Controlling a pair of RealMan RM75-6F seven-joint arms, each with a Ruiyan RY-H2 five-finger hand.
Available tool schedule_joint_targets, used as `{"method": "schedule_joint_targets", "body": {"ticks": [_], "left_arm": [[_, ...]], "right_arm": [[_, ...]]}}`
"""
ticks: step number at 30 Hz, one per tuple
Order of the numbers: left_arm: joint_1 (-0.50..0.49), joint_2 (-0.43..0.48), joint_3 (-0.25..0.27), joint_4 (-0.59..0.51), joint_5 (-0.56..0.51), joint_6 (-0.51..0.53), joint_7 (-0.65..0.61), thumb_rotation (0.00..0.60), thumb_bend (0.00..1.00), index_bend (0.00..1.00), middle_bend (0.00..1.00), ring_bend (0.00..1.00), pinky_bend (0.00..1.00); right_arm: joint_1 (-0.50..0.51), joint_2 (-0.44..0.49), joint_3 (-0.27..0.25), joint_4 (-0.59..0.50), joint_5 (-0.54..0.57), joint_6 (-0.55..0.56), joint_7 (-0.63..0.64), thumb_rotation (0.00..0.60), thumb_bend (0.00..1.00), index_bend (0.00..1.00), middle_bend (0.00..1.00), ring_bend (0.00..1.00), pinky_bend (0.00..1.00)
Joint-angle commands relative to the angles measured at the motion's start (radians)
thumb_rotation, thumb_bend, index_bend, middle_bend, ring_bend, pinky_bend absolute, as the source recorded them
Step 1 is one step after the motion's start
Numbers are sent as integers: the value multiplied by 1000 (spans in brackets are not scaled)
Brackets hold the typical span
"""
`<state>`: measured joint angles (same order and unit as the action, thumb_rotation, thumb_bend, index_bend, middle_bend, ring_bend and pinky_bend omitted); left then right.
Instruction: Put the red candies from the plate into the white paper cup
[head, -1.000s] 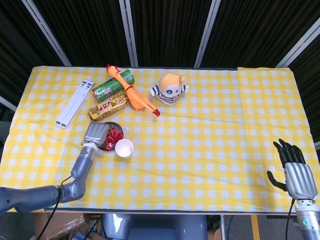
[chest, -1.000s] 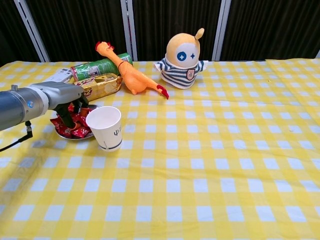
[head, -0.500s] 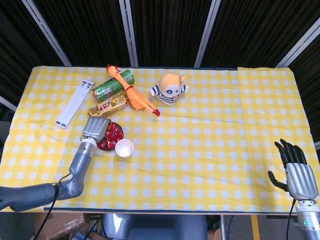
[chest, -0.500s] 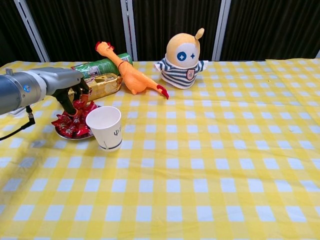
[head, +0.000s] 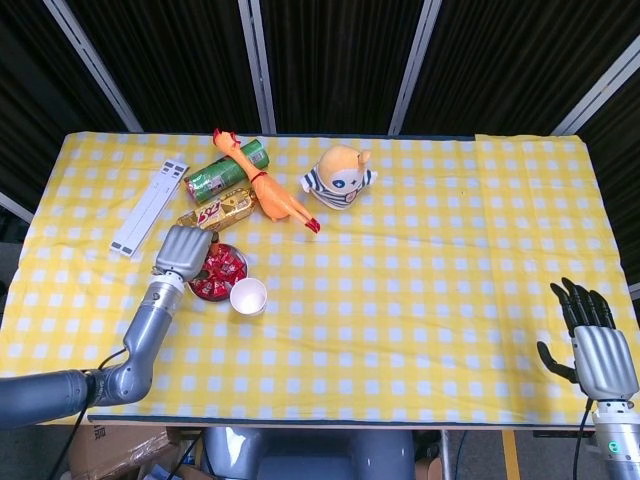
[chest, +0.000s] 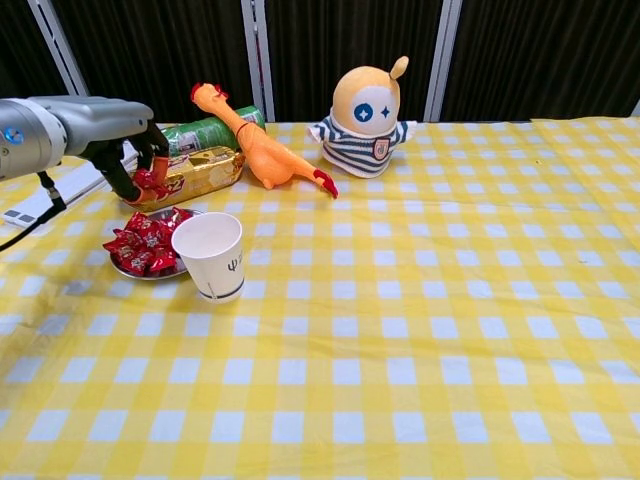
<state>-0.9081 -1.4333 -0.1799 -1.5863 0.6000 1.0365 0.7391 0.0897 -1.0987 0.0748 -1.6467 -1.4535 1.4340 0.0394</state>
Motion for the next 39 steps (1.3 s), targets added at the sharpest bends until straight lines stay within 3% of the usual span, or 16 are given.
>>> {"method": "schedule_joint_targets", "body": {"ticks": [1, 10, 21, 39], "left_arm": [[5, 29, -3, -44, 12, 18, -5, 600, 440, 551, 600, 920, 947], [3, 64, -3, -159, 52, 51, -5, 600, 439, 547, 599, 920, 947], [-24, 44, 6, -262, 54, 81, 31, 600, 439, 547, 600, 920, 947], [-42, -26, 51, -257, 5, 106, 73, 600, 437, 513, 585, 920, 947]], "right_arm": [[0, -1, 0, 0, 1, 0, -1, 600, 409, 0, 0, 0, 0], [4, -5, 1, -3, -1, -4, -11, 600, 409, 0, 0, 0, 0], [8, -6, 1, -5, -4, -7, -9, 600, 409, 0, 0, 0, 0], [16, -11, 1, -6, -12, -13, -1, 600, 409, 0, 0, 0, 0]]}}
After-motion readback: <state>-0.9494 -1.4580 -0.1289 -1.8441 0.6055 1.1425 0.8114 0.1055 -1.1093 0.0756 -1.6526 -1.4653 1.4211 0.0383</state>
